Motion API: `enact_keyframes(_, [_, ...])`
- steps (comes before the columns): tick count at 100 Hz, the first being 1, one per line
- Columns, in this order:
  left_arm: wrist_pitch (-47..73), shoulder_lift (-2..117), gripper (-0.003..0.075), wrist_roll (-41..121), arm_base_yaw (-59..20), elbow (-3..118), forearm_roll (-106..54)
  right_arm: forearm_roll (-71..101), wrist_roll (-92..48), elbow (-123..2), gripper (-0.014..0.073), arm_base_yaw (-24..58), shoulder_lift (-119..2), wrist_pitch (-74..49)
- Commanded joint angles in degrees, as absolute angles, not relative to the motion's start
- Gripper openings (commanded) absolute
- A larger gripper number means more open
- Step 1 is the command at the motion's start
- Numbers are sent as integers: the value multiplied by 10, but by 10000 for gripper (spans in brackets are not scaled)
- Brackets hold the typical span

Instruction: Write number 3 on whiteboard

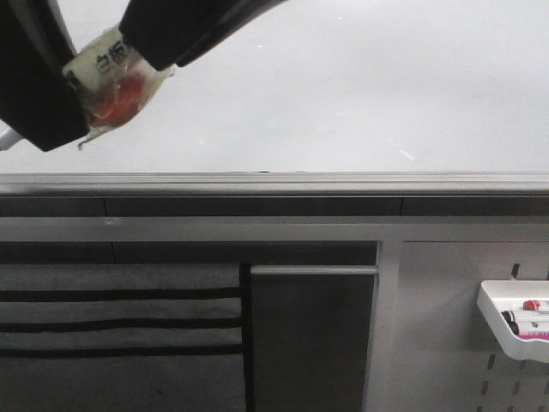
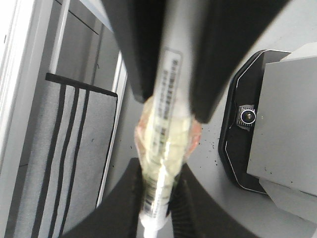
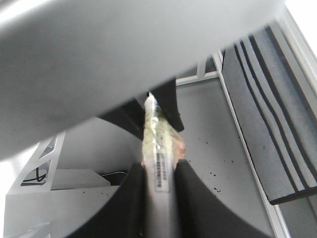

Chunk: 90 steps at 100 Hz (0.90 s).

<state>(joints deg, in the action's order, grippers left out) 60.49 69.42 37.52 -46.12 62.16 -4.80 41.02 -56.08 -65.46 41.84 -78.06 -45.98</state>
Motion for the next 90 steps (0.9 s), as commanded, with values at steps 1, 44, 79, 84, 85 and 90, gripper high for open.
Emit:
enact_keyframes(1, [562, 685, 3, 331, -460, 641, -34, 439, -563, -673, 4, 420, -765, -465])
enact_keyframes(44, [573, 685, 246, 331, -481, 641, -24, 435, -563, -673, 4, 420, -765, -468])
enact_keyframes(79, [597, 680, 496, 323, -475, 641, -15, 380, -536, -673, 4, 401, -750, -463])
enact_keyframes(84, [606, 674, 496, 314, -468, 641, -13, 375, -521, -673, 4, 388, -741, -463])
enact_keyframes(85, [608, 673, 496, 311, -466, 641, -13, 373, -518, -673, 4, 384, -738, -463])
enact_keyframes(90, [624, 666, 496, 297, -453, 641, -13, 363, -500, -673, 4, 367, -725, -464])
